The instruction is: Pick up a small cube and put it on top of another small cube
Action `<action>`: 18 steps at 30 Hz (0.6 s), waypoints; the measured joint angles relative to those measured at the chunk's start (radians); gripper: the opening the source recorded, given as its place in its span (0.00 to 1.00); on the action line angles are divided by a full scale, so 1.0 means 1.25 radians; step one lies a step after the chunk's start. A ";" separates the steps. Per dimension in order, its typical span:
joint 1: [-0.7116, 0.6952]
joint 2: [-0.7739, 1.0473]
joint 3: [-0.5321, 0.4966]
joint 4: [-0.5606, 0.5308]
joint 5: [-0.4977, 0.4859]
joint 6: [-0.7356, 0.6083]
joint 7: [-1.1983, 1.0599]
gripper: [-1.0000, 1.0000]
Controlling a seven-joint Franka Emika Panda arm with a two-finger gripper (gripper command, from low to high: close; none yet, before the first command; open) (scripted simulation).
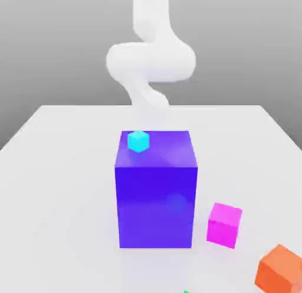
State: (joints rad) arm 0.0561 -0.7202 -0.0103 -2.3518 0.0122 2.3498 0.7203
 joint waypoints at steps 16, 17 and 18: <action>0.264 0.480 0.030 -0.294 0.032 0.291 -0.441 0.50; 0.275 0.508 0.036 -0.312 0.022 0.309 -0.459 0.50; 0.292 0.537 0.043 -0.330 0.009 0.327 -0.475 0.50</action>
State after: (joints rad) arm 0.4213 -0.0490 0.0438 -2.7639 0.0235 2.7585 0.1266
